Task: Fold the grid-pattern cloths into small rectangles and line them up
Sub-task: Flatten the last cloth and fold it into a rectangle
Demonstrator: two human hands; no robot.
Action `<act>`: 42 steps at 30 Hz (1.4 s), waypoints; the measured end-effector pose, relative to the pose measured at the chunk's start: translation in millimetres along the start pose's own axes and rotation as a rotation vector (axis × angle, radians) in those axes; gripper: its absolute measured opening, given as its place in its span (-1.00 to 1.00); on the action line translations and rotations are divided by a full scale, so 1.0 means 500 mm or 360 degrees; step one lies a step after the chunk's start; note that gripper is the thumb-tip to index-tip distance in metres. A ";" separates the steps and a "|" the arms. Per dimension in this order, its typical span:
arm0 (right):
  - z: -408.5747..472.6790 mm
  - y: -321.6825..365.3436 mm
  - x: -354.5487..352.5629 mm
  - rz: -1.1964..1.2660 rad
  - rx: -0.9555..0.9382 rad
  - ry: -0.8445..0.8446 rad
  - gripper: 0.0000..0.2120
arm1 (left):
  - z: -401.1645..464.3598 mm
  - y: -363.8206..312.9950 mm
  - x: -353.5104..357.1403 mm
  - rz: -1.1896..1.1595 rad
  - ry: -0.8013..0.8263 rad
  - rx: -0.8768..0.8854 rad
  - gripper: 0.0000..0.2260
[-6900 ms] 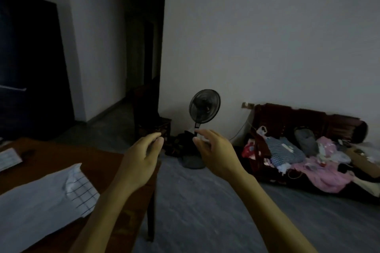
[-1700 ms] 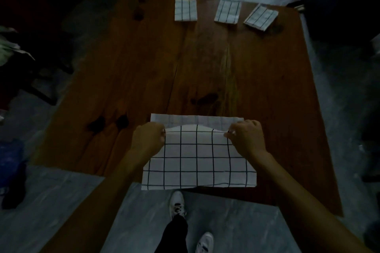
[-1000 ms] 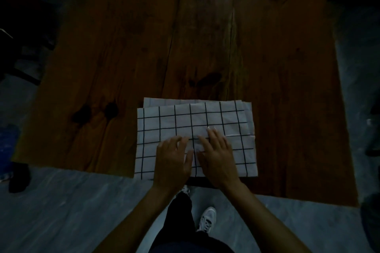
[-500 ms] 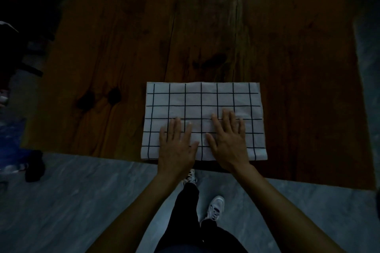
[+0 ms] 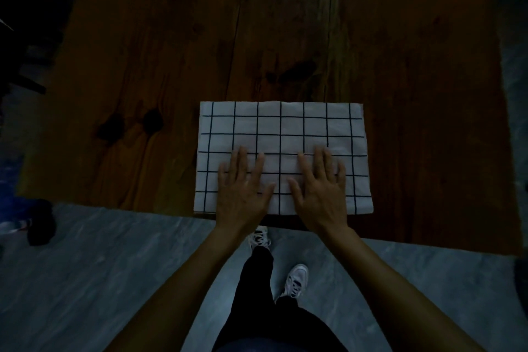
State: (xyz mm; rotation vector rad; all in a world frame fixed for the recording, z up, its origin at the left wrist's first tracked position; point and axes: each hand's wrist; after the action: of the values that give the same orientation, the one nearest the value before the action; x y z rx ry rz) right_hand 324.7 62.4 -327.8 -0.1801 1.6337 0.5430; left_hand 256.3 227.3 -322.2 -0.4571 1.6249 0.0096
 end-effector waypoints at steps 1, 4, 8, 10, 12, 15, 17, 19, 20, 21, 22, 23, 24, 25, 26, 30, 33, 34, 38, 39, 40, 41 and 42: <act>-0.004 -0.012 -0.004 -0.0001 0.0039 0.0000 -0.38 | -0.001 0.007 0.000 -0.0001 -0.0010 -0.0002 -0.36; -0.012 -0.041 -0.016 -0.0023 0.0050 0.0027 -0.36 | -0.002 0.014 -0.004 -0.0024 -0.0026 -0.0010 -0.35; 0.002 -0.029 -0.026 -0.0013 -0.0144 -0.0052 -0.40 | 0.010 -0.016 -0.008 -0.0094 -0.0175 0.0035 -0.42; 0.016 -0.003 -0.020 0.0031 -0.0379 -0.0057 -0.45 | 0.021 -0.034 -0.006 -0.0097 -0.0249 0.0078 -0.47; 0.030 0.024 -0.007 0.0100 -0.0499 0.0000 -0.47 | 0.032 -0.042 0.000 -0.0125 -0.0233 0.0053 -0.49; 0.042 0.039 0.008 0.0058 -0.0484 0.0088 -0.49 | 0.036 -0.027 0.009 -0.0075 -0.0135 -0.0040 -0.47; 0.041 0.021 0.006 0.0000 -0.0434 0.0098 -0.48 | 0.027 -0.009 0.012 -0.0010 -0.0127 -0.0073 -0.44; 0.036 -0.011 -0.005 -0.0037 -0.0352 0.0080 -0.44 | 0.018 0.004 0.013 0.0007 -0.0141 -0.0122 -0.41; 0.032 -0.031 -0.012 -0.0047 -0.0307 0.0066 -0.43 | 0.015 0.007 0.012 0.0016 -0.0141 -0.0142 -0.40; 0.028 -0.049 -0.017 -0.0056 -0.0261 0.0057 -0.42 | 0.015 0.008 0.011 0.0028 -0.0141 -0.0152 -0.39; 0.024 -0.063 -0.023 -0.0065 -0.0220 0.0058 -0.41 | 0.015 0.008 0.011 0.0036 -0.0141 -0.0157 -0.39; 0.020 -0.072 -0.027 -0.0074 -0.0187 0.0064 -0.40 | 0.015 0.007 0.008 0.0034 -0.0143 -0.0165 -0.39; 0.018 -0.075 -0.030 -0.0083 -0.0163 0.0060 -0.39 | 0.014 0.004 0.003 0.0026 -0.0152 -0.0167 -0.38; 0.019 -0.070 -0.032 -0.0086 -0.0155 0.0033 -0.40 | 0.016 0.000 -0.002 0.0008 -0.0180 -0.0144 -0.39; 0.023 -0.059 -0.033 -0.0080 -0.0183 -0.0003 -0.42 | 0.020 -0.008 -0.007 -0.0018 -0.0218 -0.0088 -0.43; 0.052 0.046 -0.008 0.0083 -0.0414 -0.0064 -0.50 | 0.049 -0.042 -0.002 -0.0178 -0.0258 0.0103 -0.55; 0.055 0.065 0.006 0.0113 -0.0294 0.0047 -0.48 | 0.049 -0.017 0.009 -0.0094 -0.0120 0.0063 -0.47; 0.053 0.044 0.005 0.0094 -0.0245 0.0048 -0.49 | 0.044 0.001 0.008 -0.0055 -0.0101 0.0055 -0.43; 0.025 -0.077 -0.022 0.0032 -0.0013 -0.0020 -0.48 | 0.026 0.061 -0.009 -0.0009 -0.0104 -0.0015 -0.35; 0.018 -0.092 -0.031 0.0005 0.0004 -0.0015 -0.46 | 0.024 0.068 -0.011 0.0005 -0.0098 -0.0039 -0.35; 0.014 -0.099 -0.036 -0.0017 0.0014 -0.0020 -0.45 | 0.021 0.072 -0.014 0.0019 -0.0104 -0.0055 -0.35; 0.013 -0.097 -0.040 -0.0025 0.0029 -0.0039 -0.45 | 0.019 0.073 -0.016 0.0028 -0.0123 -0.0058 -0.36; 0.012 -0.089 -0.041 -0.0023 0.0046 -0.0073 -0.46 | 0.018 0.068 -0.019 0.0027 -0.0145 -0.0038 -0.38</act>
State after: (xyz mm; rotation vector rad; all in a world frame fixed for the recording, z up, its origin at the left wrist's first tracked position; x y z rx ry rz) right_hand 352.1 22.2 -318.9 -0.1571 1.5936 0.5087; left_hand 255.3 263.8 -323.3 -0.4554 1.5405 0.0618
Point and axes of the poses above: each hand's wrist, its own z-axis towards the middle knuckle, its own x-axis out of the palm, y = z × x, and after that the axes turned 5 degrees about -y, right-handed
